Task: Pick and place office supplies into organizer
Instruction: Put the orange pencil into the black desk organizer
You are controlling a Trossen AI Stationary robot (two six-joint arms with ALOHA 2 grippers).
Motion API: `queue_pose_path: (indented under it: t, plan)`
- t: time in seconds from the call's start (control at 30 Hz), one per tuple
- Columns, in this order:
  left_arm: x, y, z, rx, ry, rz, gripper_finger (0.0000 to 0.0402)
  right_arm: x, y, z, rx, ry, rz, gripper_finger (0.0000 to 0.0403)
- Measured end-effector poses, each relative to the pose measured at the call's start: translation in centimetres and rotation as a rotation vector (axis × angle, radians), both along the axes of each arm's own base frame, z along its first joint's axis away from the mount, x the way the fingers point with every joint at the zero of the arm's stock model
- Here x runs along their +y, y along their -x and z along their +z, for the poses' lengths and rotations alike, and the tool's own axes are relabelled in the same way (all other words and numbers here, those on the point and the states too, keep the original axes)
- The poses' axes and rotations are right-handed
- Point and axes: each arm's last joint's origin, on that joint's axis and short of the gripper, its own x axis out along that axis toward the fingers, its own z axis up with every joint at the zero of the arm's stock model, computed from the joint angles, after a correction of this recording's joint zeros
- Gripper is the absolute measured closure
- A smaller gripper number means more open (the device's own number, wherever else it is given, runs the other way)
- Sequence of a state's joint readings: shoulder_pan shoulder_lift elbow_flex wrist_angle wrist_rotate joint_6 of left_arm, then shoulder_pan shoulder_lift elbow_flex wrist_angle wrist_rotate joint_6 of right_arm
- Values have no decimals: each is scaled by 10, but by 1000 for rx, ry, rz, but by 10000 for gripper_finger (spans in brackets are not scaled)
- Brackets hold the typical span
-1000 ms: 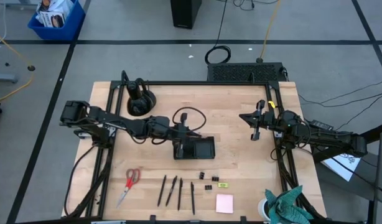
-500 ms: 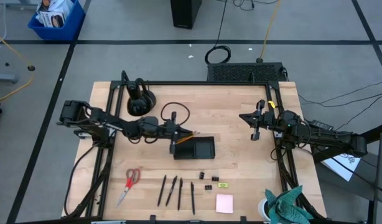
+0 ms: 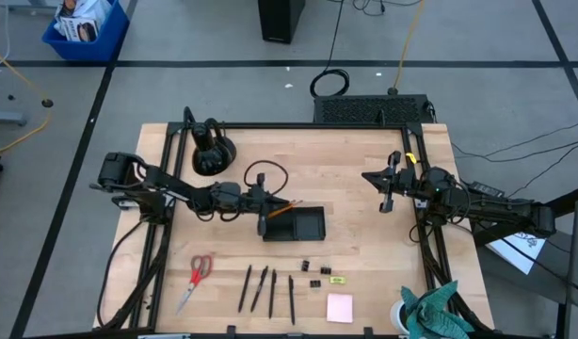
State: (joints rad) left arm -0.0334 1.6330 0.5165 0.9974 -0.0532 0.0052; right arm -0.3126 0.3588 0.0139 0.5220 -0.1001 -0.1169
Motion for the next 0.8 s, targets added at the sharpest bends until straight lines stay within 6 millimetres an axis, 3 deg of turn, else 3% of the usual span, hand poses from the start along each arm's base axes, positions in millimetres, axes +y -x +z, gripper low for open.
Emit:
queue_pose_path:
  t: [0.23, 0.57, 0.8]
  plan:
    - [1, -8, -19, 66, 2, 32, 381, 0, 0, 0, 1, 2, -2, 399]
    - [1, -11, -21, 70, 54, 36, 375, 0, -2, -1, 15, -2, 0, 399]
    - [0, -11, -21, 70, 72, 11, 315, -1, -2, -2, 17, -3, 0, 399]
